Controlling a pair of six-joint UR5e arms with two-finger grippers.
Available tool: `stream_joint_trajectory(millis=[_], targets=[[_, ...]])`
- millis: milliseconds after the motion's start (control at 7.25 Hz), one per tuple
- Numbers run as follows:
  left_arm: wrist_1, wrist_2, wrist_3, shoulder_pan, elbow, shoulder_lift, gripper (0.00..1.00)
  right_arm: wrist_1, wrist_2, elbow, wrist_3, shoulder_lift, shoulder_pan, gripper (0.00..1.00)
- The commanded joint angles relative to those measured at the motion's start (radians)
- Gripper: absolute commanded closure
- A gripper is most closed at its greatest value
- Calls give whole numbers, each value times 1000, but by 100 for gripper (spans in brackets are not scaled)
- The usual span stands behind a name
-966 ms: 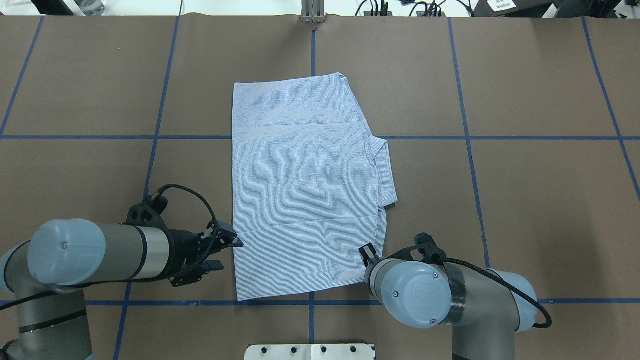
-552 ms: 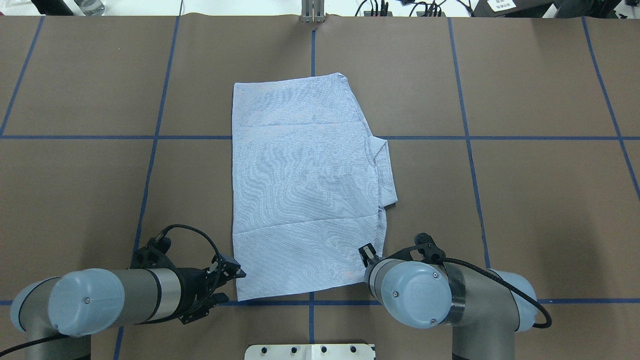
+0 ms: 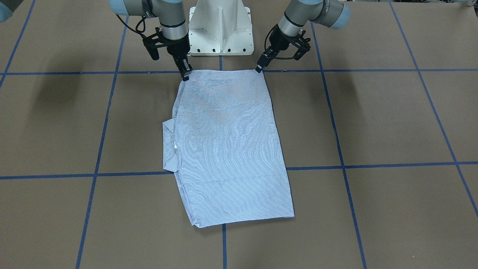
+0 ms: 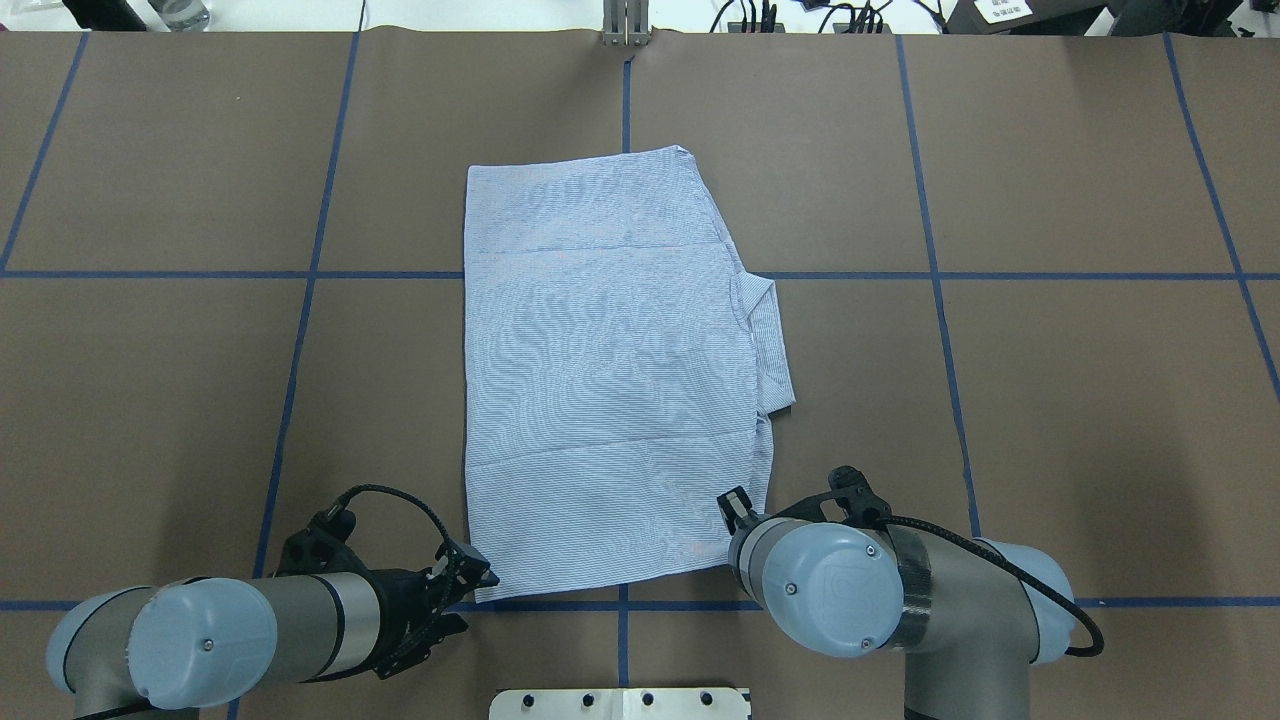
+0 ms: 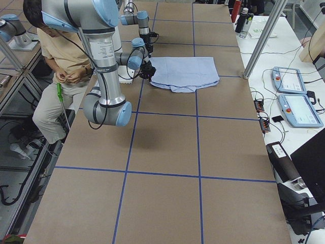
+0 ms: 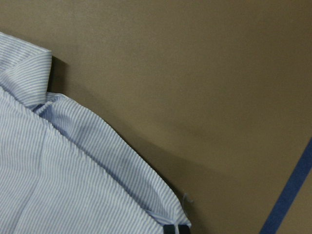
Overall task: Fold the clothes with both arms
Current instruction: 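Move the left gripper to the other near corner and grasp both corners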
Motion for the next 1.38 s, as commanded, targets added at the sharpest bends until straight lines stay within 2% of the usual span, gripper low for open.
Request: stream_joint_trajectory(millis=[0,138,276,414,690,828,966,1241], targets=[[0,1,-3,2,31,-28,44,0,1,-1,0,-2,0,100],[0,2,-3,2,34,-31,49,0,1,-2,0,-2,0,100],[0,2,-16,2,34,-31,71,0,1,-2,0,-2,0,100],[0,2,-23,2,31,-28,100,0,3,0,0,-2,0,100],[-2,2,-22,-1,16,-28,100,0,3,2,0,-3,0,100],[0,2,-20,-6,-25,-21,100,0,3,6,0,-9,0,100],[3,1,-20,-13,-94,-9,100,-2,0,26,2,-9,0,100],[30,-5,-11,-26,-217,18,100,-17,1,132,2,-21,29,100]])
